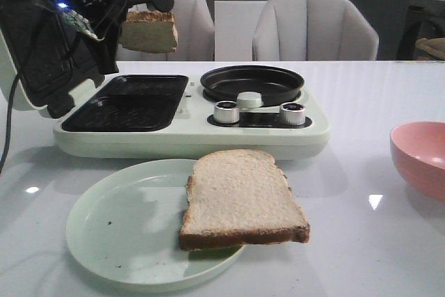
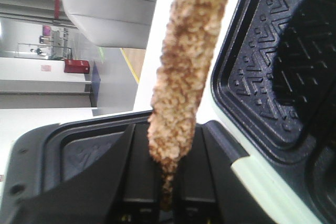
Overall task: Make breakfast with bread and shrimp
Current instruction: 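Lift the bread slice and lower it onto the press plate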
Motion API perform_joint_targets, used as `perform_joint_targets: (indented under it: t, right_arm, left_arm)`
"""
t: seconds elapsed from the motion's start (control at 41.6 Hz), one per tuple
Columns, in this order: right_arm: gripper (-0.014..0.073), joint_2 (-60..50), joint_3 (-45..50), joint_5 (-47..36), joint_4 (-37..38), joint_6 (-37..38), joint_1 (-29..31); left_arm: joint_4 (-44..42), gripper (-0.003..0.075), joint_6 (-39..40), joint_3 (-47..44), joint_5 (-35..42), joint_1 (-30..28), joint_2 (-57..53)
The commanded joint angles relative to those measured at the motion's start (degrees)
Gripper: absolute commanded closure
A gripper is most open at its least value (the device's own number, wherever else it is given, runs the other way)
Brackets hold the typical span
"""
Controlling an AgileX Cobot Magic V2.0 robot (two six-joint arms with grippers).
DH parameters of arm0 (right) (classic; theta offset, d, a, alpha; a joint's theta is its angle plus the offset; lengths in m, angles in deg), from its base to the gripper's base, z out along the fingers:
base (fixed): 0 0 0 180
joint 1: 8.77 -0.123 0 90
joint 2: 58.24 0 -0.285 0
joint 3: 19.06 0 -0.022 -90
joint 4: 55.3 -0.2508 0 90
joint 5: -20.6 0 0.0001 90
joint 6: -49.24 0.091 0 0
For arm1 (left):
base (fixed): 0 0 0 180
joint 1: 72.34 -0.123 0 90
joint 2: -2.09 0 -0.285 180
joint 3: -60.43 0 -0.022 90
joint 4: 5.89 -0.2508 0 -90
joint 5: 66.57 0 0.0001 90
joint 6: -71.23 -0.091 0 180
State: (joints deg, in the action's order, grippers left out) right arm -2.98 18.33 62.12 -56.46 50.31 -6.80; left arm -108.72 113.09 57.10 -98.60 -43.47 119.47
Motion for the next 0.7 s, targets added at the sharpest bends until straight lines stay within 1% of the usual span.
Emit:
perform_joint_targets:
  t: [0.0, 0.192, 0.36, 0.481, 0.673]
  right_arm:
    - [0.0063, -0.2, -2.0, -3.4, -0.2, -0.2, 0.0]
    - [0.0063, -0.2, -2.0, -3.4, -0.2, -0.2, 0.0]
    - [0.0063, -0.2, -2.0, -3.4, -0.2, -0.2, 0.0]
    - [0.0063, -0.2, -2.0, -3.4, -0.2, -0.2, 0.0]
    - [0.0063, -0.2, -2.0, -3.4, -0.2, -0.2, 0.0]
  left_arm:
    - [-3.7, 0.0619, 0.7, 4.1, -0.5, -1.5, -0.4]
    - [-3.7, 0.0619, 0.7, 6.8, 6.7, -4.7, 3.0]
    - [-3.7, 0.0619, 0.7, 7.0, 13.0, -7.6, 4.0]
    - [-3.7, 0.0619, 0.7, 7.0, 15.7, -8.9, 4.0]
    - [-3.7, 0.0606, 0.7, 7.0, 21.1, -8.9, 4.0]
